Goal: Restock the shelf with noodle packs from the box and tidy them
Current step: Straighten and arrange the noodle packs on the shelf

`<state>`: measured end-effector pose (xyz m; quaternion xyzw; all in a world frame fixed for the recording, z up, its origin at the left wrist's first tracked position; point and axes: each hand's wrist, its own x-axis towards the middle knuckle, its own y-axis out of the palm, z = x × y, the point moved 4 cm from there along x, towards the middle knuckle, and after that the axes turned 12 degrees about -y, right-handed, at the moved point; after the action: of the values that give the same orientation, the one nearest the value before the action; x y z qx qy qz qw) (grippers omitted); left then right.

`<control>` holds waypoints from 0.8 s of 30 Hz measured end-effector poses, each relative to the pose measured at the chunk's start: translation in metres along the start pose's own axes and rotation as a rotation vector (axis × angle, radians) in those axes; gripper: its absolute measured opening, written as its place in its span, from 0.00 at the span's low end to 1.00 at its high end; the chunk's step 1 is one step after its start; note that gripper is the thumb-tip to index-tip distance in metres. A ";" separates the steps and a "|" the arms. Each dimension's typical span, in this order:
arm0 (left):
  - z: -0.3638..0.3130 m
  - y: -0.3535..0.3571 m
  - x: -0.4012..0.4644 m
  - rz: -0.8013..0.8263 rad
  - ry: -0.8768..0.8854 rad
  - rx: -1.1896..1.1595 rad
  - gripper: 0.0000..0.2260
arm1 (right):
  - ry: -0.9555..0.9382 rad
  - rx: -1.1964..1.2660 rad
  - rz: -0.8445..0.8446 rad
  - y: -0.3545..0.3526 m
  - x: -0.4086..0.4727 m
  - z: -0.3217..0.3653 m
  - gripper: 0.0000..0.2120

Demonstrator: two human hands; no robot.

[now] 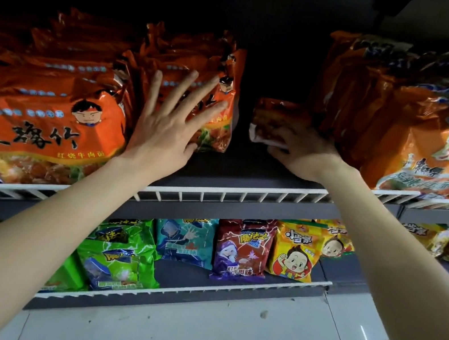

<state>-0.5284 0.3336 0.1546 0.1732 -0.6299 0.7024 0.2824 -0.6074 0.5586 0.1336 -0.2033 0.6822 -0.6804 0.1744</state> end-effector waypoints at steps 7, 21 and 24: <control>-0.001 -0.003 0.002 -0.001 -0.024 -0.044 0.42 | 0.325 0.276 -0.112 -0.008 -0.004 -0.018 0.31; -0.008 -0.014 -0.002 -0.094 -0.128 -0.111 0.25 | 0.309 0.536 -0.514 -0.030 -0.061 0.024 0.56; -0.011 -0.021 -0.003 -0.042 -0.210 -0.195 0.21 | 0.236 0.590 -0.575 -0.027 -0.066 0.035 0.59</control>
<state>-0.5121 0.3447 0.1673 0.2304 -0.7175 0.6100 0.2450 -0.5313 0.5629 0.1571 -0.2473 0.3890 -0.8860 -0.0509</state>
